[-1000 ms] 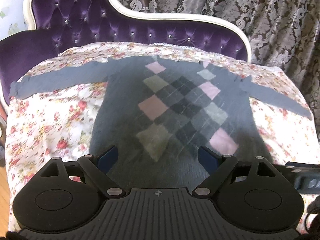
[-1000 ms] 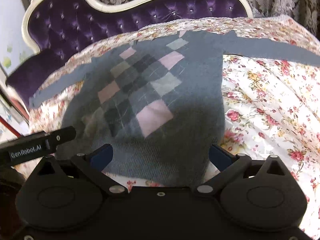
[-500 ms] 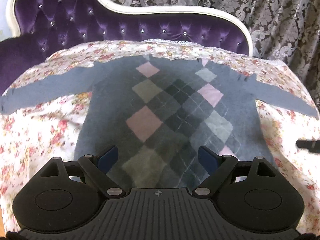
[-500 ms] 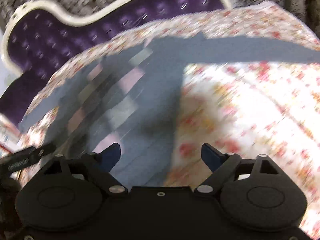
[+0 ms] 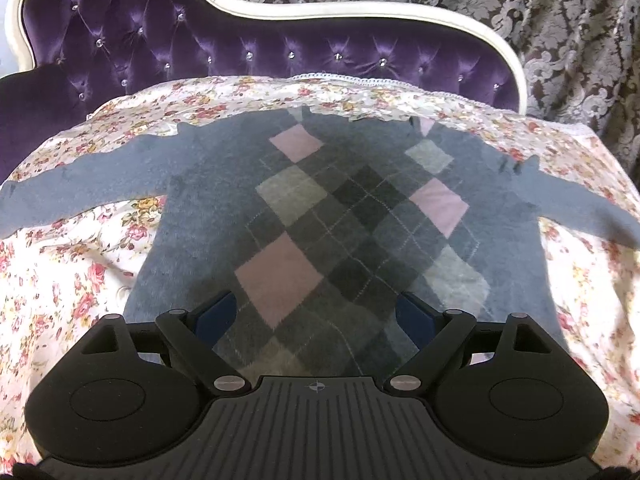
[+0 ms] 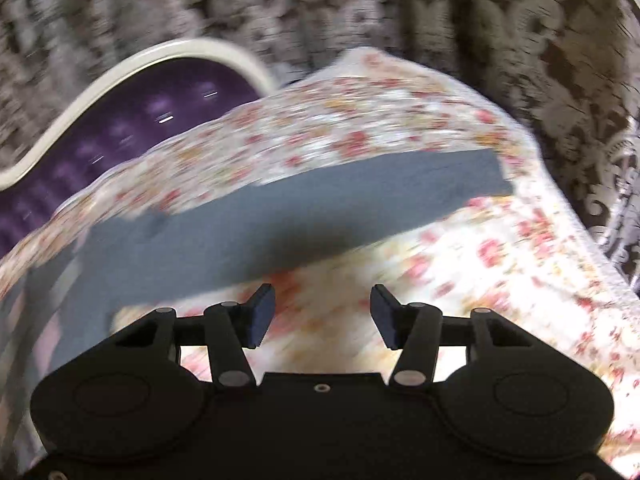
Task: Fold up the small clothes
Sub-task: 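Reach the right tool to the sleeve nearest it and grasp the cuff, then carry the grasped sleeve with the right tool across the sweater body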
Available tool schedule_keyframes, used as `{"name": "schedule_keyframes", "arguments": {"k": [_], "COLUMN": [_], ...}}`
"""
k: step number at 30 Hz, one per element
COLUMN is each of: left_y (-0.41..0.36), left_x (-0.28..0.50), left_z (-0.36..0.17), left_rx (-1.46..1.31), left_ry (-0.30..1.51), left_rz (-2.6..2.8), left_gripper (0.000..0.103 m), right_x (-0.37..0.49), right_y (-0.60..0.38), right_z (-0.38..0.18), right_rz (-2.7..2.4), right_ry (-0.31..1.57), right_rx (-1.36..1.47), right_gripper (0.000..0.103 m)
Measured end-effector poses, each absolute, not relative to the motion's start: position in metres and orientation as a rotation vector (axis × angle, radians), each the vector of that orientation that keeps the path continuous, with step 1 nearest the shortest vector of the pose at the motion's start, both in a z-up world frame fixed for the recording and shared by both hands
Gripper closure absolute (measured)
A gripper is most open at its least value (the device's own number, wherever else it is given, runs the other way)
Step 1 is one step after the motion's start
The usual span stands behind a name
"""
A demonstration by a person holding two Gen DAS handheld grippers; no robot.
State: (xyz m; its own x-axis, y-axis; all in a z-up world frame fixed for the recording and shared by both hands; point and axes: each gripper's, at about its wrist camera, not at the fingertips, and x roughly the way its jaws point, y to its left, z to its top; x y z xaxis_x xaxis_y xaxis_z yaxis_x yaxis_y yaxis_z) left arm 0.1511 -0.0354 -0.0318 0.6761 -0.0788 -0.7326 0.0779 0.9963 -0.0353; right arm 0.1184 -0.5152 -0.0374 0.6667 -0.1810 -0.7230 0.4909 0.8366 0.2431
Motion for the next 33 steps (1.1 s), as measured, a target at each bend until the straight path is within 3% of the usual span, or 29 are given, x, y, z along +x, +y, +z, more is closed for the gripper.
{"name": "schedule_keyframes", "arguments": {"k": [5, 21, 22, 24, 25, 33], "left_y": [-0.039, -0.036, -0.036, -0.035, -0.033, -0.017], "left_x": [0.161, 0.176, 0.177, 0.179, 0.179, 0.181], "left_z": [-0.036, -0.051, -0.052, -0.055, -0.056, -0.065], "left_rx": [0.008, 0.026, 0.028, 0.033, 0.034, 0.004], "left_ry": [0.847, 0.888, 0.891, 0.898, 0.9, 0.922], "left_rz": [-0.093, -0.086, -0.087, -0.087, -0.088, -0.081], "left_gripper": [0.023, 0.023, 0.023, 0.023, 0.023, 0.023], "right_x": [0.134, 0.15, 0.152, 0.157, 0.162, 0.189], "right_y": [-0.564, -0.627, -0.628, -0.63, -0.63, -0.595], "right_z": [-0.054, -0.08, -0.08, -0.08, -0.08, -0.037], "right_rz": [-0.492, -0.566, -0.57, -0.584, -0.587, -0.537], "right_ry": [0.749, 0.583, 0.576, 0.581, 0.596, 0.61], "right_rx": [0.524, 0.77, 0.765, 0.74, 0.723, 0.559], "right_gripper": [0.044, 0.041, 0.044, 0.062, 0.089, 0.092]}}
